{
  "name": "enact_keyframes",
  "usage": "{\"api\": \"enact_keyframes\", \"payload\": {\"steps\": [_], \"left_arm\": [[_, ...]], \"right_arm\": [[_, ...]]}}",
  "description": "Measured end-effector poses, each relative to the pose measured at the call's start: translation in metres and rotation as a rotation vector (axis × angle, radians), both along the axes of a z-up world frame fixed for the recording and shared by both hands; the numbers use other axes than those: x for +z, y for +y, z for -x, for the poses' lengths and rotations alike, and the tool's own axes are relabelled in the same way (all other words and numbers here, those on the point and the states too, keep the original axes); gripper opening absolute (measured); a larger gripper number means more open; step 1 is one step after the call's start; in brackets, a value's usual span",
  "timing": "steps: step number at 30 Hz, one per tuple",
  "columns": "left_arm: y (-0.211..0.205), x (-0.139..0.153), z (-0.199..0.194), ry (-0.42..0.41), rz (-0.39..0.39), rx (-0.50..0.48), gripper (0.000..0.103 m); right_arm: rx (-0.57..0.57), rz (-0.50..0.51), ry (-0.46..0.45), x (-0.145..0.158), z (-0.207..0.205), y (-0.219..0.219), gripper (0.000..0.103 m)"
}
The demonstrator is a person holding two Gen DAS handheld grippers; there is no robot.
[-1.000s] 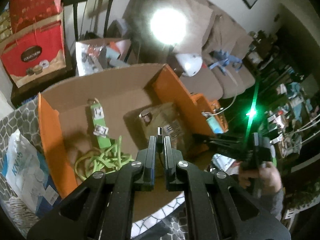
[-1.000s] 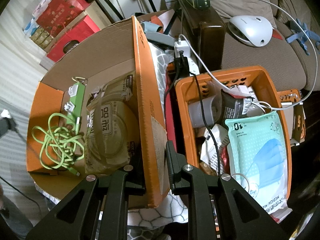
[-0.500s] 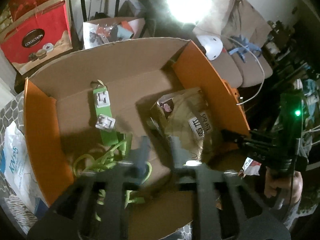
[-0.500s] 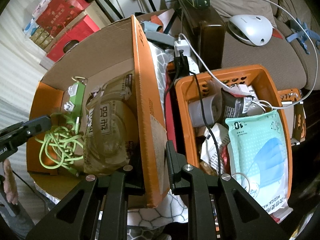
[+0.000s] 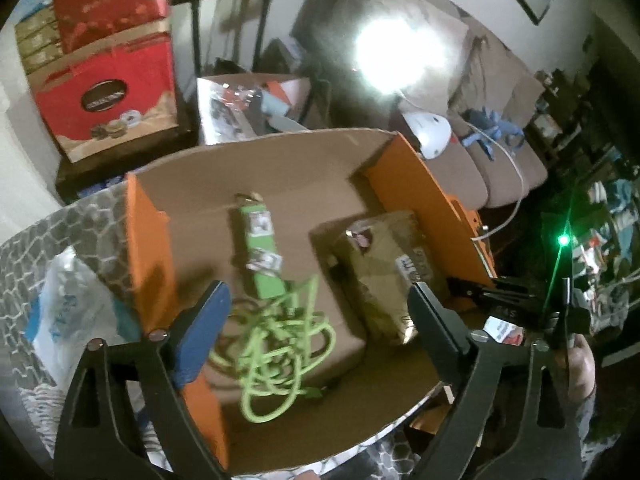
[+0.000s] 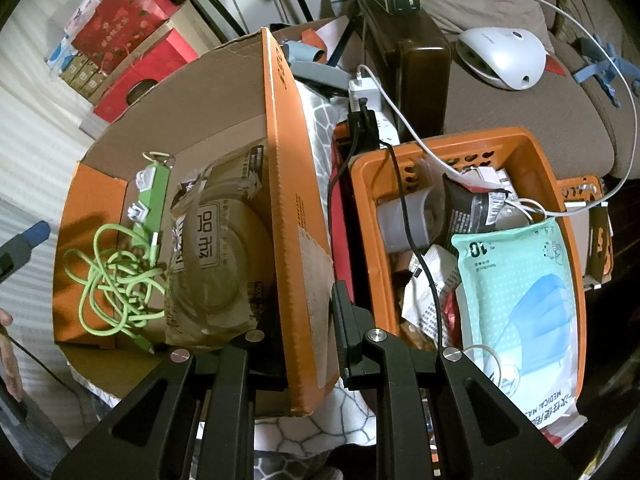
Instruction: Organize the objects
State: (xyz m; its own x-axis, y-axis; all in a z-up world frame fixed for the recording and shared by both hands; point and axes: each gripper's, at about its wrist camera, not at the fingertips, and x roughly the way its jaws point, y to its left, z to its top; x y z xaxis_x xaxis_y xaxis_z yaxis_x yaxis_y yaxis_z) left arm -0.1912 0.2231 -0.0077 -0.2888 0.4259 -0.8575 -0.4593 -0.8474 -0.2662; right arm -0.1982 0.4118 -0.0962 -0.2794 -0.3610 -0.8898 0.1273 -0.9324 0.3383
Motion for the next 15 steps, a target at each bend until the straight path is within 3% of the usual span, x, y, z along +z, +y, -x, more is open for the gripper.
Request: {"api": "enact_keyframes", "payload": {"steps": [4,7,15], "left_arm": [[-0.025,0.004,0.005,0.001,0.001,0.044,0.094],[-0.045,0.006,0.007,0.010,0.006,0.064,0.101],[-0.109,-0.003,0.010,0.015,0.060,0.136,0.101]], "right_arm": [[0.001,0.002,0.000,0.000,0.000,0.000,0.016],[0.004,0.007,-0.002,0.000,0.001,-0.001,0.016],[0.009,0.012,-0.003,0.001,0.002,0.001,0.018]]}}
